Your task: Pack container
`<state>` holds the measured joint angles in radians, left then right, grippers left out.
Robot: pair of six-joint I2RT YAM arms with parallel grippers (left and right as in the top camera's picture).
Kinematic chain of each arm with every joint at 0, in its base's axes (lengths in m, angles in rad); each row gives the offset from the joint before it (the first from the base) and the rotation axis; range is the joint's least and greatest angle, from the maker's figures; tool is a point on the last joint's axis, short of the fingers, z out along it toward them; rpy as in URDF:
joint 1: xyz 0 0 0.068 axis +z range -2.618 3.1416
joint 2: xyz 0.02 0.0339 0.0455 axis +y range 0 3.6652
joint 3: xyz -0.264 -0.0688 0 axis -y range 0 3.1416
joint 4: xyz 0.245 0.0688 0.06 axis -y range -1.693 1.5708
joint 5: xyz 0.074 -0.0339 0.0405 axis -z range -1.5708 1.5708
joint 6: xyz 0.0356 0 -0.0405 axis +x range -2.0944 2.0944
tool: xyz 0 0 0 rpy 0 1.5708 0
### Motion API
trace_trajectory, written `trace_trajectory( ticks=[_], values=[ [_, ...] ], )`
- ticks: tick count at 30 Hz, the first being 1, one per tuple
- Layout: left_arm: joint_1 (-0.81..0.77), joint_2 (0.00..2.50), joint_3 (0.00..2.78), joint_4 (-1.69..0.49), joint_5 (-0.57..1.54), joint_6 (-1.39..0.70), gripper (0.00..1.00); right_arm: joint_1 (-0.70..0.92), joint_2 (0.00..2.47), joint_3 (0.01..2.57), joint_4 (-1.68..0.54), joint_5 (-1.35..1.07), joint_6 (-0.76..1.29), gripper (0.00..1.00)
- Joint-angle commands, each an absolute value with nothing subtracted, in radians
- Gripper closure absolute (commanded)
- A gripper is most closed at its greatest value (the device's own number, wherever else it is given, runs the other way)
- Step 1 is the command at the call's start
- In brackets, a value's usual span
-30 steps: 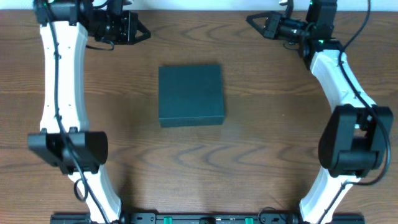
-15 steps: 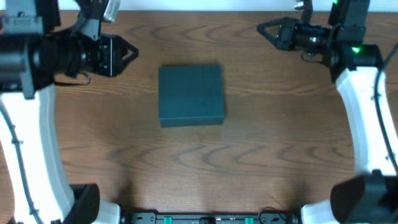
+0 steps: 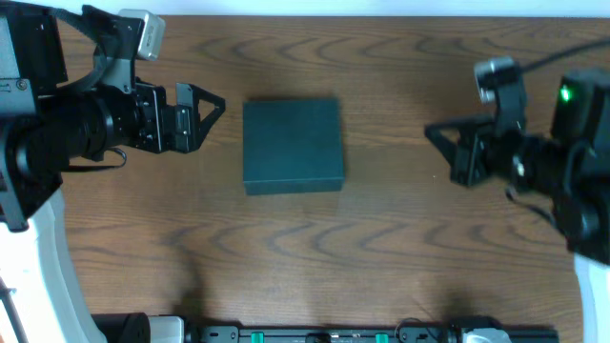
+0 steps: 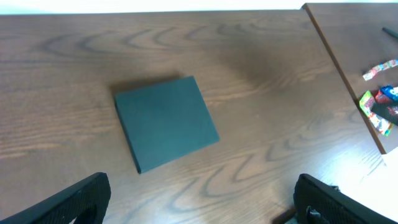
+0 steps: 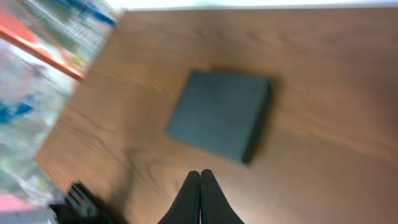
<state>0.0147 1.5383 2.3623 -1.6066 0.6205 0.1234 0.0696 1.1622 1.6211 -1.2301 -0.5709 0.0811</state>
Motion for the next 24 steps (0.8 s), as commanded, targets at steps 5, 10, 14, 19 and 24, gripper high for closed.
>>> trace_trajectory(
  ticks=[5,10,14,19,24],
  values=[
    [0.012,1.537,2.377,-1.63,0.617,0.109,0.05,0.075,0.86,1.575,-1.348,-0.423,0.047,0.98],
    [0.012,1.537,2.377,-1.63,0.617,0.109,0.05,0.075,0.67,1.473,-1.42,-0.396,0.047,0.98],
    [0.012,1.537,2.377,-1.63,0.617,0.108,0.05,0.074,0.586,1.383,-1.48,-0.412,0.117,0.39],
    [0.013,1.537,2.377,-1.629,0.617,0.108,0.05,0.074,0.579,1.345,-1.544,-0.448,0.323,0.01],
    [0.012,1.537,2.377,-1.629,0.617,0.108,0.05,0.074,0.58,1.345,-1.647,-0.385,0.325,0.01]
  ],
)
